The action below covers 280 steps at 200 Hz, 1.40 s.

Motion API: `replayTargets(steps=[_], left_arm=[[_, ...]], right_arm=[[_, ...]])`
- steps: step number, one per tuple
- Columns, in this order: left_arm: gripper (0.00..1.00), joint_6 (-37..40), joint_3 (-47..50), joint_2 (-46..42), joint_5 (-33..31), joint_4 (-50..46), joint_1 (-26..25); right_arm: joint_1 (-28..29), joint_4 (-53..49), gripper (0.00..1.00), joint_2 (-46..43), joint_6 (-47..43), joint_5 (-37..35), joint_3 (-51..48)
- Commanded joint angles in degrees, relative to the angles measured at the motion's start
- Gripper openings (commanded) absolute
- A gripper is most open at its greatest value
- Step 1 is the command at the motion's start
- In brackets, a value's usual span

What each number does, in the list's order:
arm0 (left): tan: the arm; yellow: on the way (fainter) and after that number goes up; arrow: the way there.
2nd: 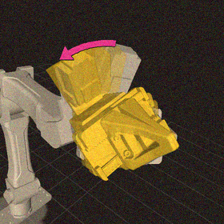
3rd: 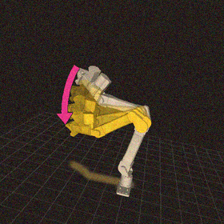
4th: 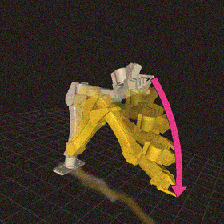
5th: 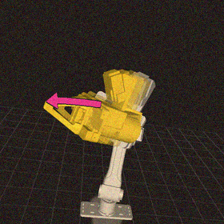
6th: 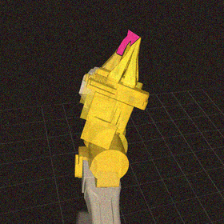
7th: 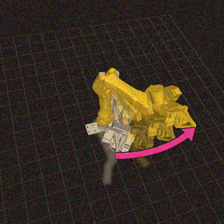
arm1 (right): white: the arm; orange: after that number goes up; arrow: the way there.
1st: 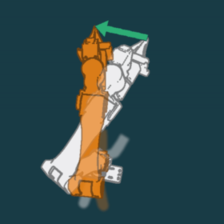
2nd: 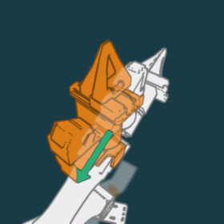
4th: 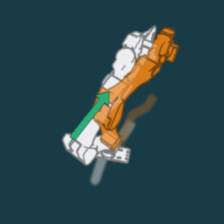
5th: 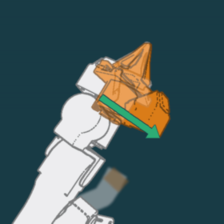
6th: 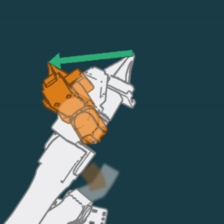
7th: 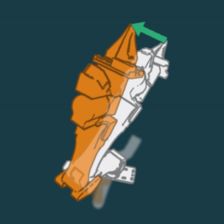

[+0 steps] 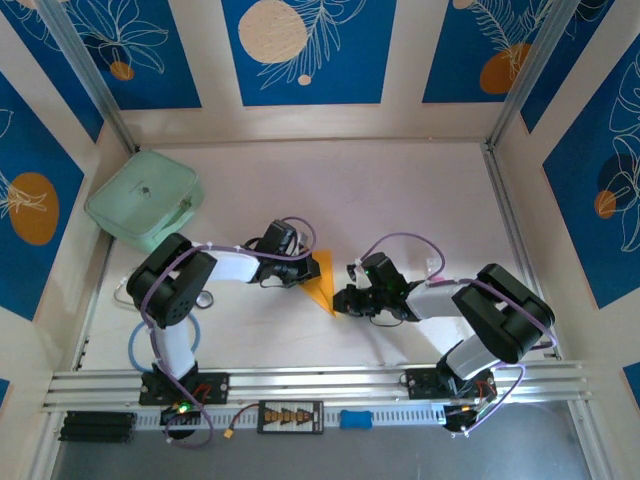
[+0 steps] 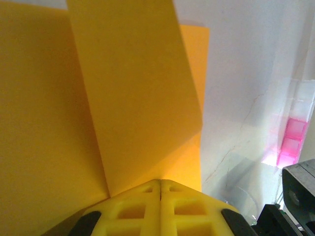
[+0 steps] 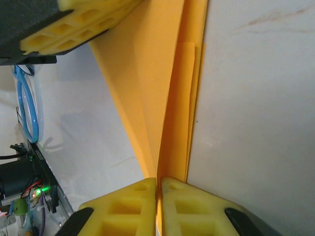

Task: Fold a paper plane with a square sheet of paper (pick it up from the middle)
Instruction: Fourth fold the wing at the center of the table.

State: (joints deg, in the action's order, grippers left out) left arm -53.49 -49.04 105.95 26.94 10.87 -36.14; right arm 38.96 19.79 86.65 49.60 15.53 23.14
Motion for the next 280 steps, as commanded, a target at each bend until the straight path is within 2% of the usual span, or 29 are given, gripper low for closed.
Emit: replayTargets(steps=[1,43,117,150,162,170,224,262,280], left_arm=[[0.03,1.2,0.1,2.3,-2.0,-5.0,0.1],[0.03,1.2,0.1,2.1,-2.2,-5.2,0.0],[0.02,1.1,0.1,2.2,-1.9,-5.2,0.0],[0.02,1.2,0.0,2.1,-1.8,-5.2,0.0],[0.02,1.2,0.1,2.0,-1.9,-5.2,0.1],[0.02,1.2,0.1,2.0,-1.8,-5.2,0.0],[0.02,1.2,0.1,1.9,-1.8,-5.3,0.0],[0.02,1.1,0.1,2.2,-1.8,-5.2,0.0],[0.02,1.0,0.1,2.2,-1.8,-5.2,0.1]], right_arm=[[0.2,-5.0,0.12,-1.3,0.0,3.0,-1.3],[0.1,-6.1,0.09,-1.5,-0.4,3.7,-1.4],[0.3,-9.7,0.16,-1.9,-1.3,0.6,-1.0],[0.6,-10.6,0.11,-1.2,-1.3,-0.4,-0.8],[0.5,-10.6,0.02,-1.1,-1.3,-0.3,-0.9],[0.5,-10.3,0.00,-1.0,-1.3,0.5,-0.9],[0.5,-12.4,0.10,-2.3,-1.6,0.8,-0.4],[0.6,-12.5,0.10,-2.3,-1.4,1.0,-1.1],[0.7,-12.3,0.06,-2.1,-1.4,1.4,-1.4]])
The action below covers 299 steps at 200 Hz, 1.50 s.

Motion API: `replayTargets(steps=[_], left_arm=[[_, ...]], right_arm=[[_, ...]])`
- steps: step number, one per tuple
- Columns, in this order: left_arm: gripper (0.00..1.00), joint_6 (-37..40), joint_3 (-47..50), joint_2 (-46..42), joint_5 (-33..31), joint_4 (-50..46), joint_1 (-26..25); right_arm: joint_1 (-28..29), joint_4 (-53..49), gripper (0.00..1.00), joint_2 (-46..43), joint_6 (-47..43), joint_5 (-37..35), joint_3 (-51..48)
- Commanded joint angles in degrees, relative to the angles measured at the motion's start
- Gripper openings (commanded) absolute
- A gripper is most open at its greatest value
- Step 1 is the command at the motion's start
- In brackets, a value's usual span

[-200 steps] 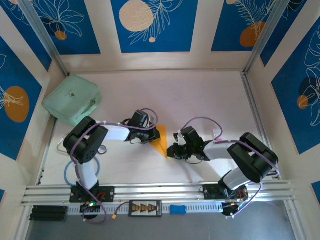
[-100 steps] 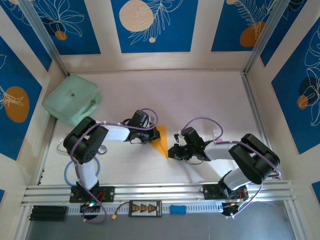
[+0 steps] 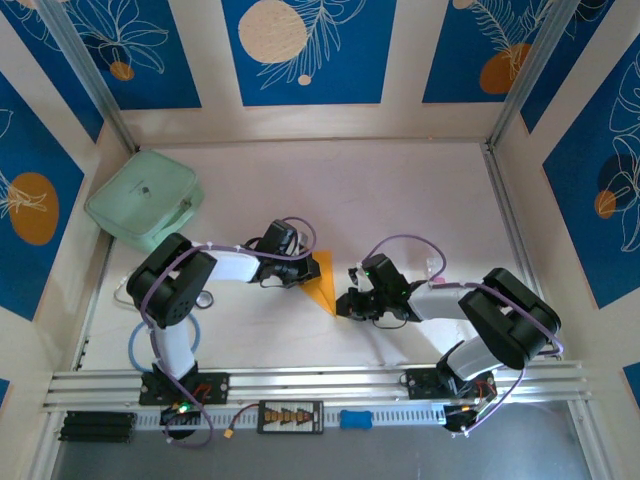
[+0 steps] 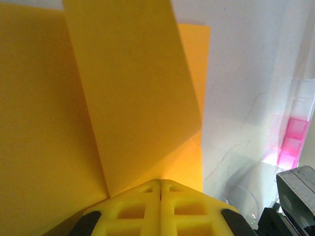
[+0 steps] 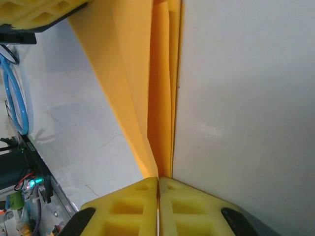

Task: Fold a paper plane with a square sheet of paper (pick it up from the middle)
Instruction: Fourth fold the wing at the center of the table.

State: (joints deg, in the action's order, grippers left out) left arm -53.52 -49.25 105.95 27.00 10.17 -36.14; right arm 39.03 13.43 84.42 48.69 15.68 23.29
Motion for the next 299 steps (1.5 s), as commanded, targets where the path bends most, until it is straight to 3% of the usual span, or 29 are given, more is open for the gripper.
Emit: replayTargets(steps=[1,21,40,113,209,255,299], left_arm=[[0.02,1.0,0.2,2.2,-1.9,-4.5,0.1],[0.02,1.0,0.3,2.2,-2.0,-4.4,0.1],[0.02,1.0,0.3,2.2,-2.0,-4.5,0.1],[0.02,0.8,0.2,2.3,-2.0,-4.5,0.0],[0.02,1.0,-0.2,2.8,-2.3,-5.3,0.1],[0.02,1.2,-0.4,2.5,-2.3,-5.7,0.1],[0.02,1.1,-0.1,2.3,-2.5,-5.7,0.1]], right_arm=[[0.6,-5.9,0.05,0.2,-0.5,1.4,-1.6],[0.6,-5.1,0.01,0.2,-0.5,2.3,-2.0],[0.6,-6.1,0.08,-0.3,-0.4,1.4,-1.7],[0.6,-6.9,0.05,-0.3,-1.2,1.8,-2.0],[0.6,-8.5,0.13,-2.2,-1.3,1.1,-3.3],[0.7,-8.1,0.06,-1.9,-1.8,2.0,-3.2],[1.1,-8.9,0.09,-1.2,-1.9,2.0,-2.8]])
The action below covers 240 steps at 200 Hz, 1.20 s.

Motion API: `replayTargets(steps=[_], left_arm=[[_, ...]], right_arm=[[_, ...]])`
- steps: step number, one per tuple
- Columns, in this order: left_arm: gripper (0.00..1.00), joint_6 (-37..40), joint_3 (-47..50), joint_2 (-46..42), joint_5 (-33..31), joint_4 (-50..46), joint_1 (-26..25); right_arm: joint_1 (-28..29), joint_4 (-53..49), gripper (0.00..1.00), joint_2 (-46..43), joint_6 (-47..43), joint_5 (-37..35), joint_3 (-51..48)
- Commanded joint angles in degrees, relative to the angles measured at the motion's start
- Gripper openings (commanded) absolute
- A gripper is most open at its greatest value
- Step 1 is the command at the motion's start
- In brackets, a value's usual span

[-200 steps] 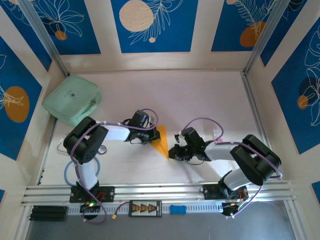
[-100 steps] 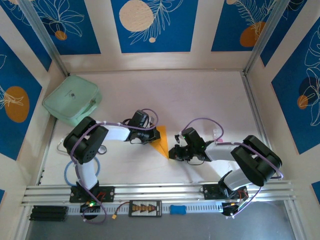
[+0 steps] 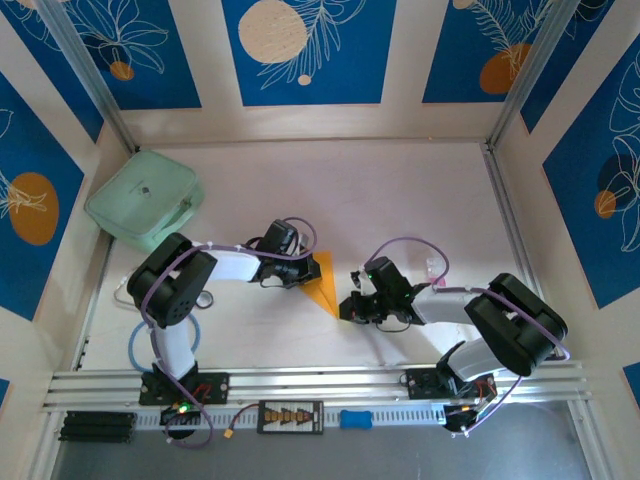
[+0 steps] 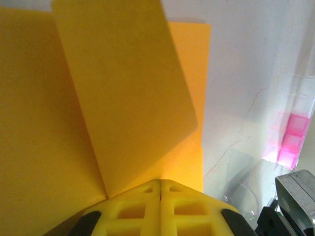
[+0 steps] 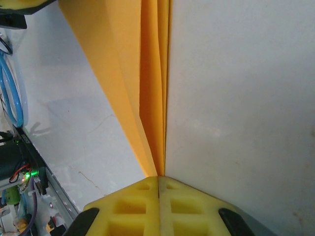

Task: Fold a paper plane with a square sheet of paper (pick it up from the middle)
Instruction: Fourth fold the wing at the center of the table.

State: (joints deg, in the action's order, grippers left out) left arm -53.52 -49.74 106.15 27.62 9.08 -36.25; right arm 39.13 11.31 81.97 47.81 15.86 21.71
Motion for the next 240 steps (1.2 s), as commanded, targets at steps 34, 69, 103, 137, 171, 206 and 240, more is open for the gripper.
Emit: replayTargets(steps=[34,69,103,137,171,206,240], left_arm=[[0.02,1.0,0.5,2.1,-3.2,-4.8,0.2],[0.02,1.3,0.4,2.1,-3.4,-5.1,0.2],[0.02,1.2,0.4,2.1,-3.3,-4.8,0.1],[0.02,1.3,0.5,2.1,-3.1,-4.6,0.1],[0.02,1.2,1.2,2.2,-2.8,-3.4,0.2],[0.02,1.0,1.5,2.2,-2.6,-2.7,0.2],[0.02,1.2,1.7,2.0,-2.8,-2.8,0.2]], right_arm=[[1.1,-8.6,0.09,0.7,-0.8,1.2,-0.8],[1.3,-9.9,0.10,-0.6,-0.7,1.2,-0.8],[1.3,-10.1,0.08,0.0,-0.7,1.5,-0.6],[1.8,-11.3,0.10,0.1,-0.7,1.2,0.1],[2.5,-13.0,0.10,0.0,-0.4,0.5,0.8],[3.2,-15.0,0.11,-1.5,-0.3,-0.5,2.1],[2.7,-17.2,0.12,-6.3,-0.2,-1.9,3.2]])
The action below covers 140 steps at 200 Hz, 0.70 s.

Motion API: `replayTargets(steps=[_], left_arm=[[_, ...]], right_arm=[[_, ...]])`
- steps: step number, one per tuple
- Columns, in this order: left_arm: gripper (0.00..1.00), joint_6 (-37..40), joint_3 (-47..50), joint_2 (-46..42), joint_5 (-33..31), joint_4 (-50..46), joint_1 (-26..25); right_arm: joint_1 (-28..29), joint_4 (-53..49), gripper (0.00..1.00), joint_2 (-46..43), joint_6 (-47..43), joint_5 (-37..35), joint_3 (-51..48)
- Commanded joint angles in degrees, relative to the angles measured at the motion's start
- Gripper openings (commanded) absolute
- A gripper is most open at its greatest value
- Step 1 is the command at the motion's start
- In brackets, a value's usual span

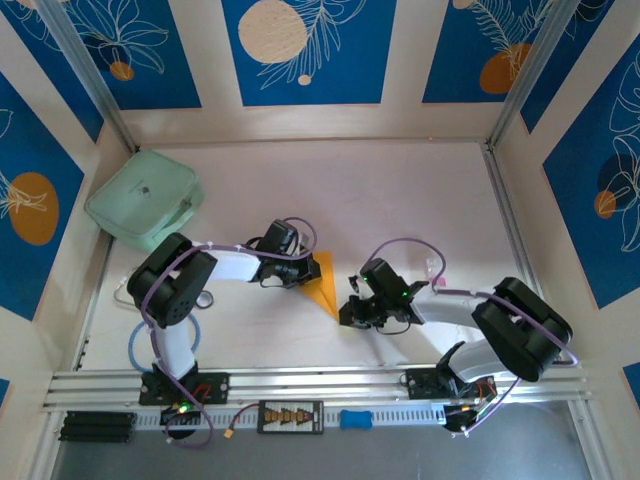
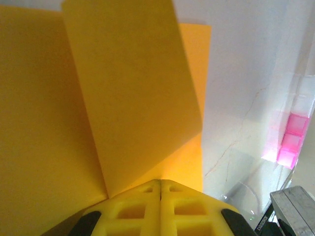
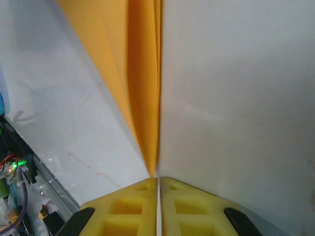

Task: Fold a paper plane with a square sheet of paper (pick it up from the middle)
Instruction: Fourth fold the wing at the center of the table.

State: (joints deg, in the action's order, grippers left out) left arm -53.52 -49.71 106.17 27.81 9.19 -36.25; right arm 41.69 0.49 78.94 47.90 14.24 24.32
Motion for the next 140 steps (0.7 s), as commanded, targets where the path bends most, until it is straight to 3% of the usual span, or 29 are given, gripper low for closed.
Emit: replayTargets(steps=[1,22,53,93,140], left_arm=[[0.02,1.2,1.6,2.0,-3.0,-3.0,0.2],[0.02,1.4,1.5,2.1,-3.2,-3.4,0.2],[0.02,1.7,1.2,2.0,-3.4,-3.9,0.1],[0.02,1.7,1.1,2.4,-3.1,-3.8,0.1],[0.02,1.6,1.2,2.7,-2.7,-3.4,0.1]], right_arm=[[0.2,-6.4,0.12,-3.4,-0.3,-0.3,0.6],[-0.4,-5.9,0.14,-6.0,0.6,-0.7,1.4],[-1.7,2.6,0.11,-6.3,4.4,0.0,1.7],[-3.0,7.0,0.05,2.6,4.0,3.6,8.5],[-2.8,8.9,0.05,11.7,4.2,4.2,13.1]])
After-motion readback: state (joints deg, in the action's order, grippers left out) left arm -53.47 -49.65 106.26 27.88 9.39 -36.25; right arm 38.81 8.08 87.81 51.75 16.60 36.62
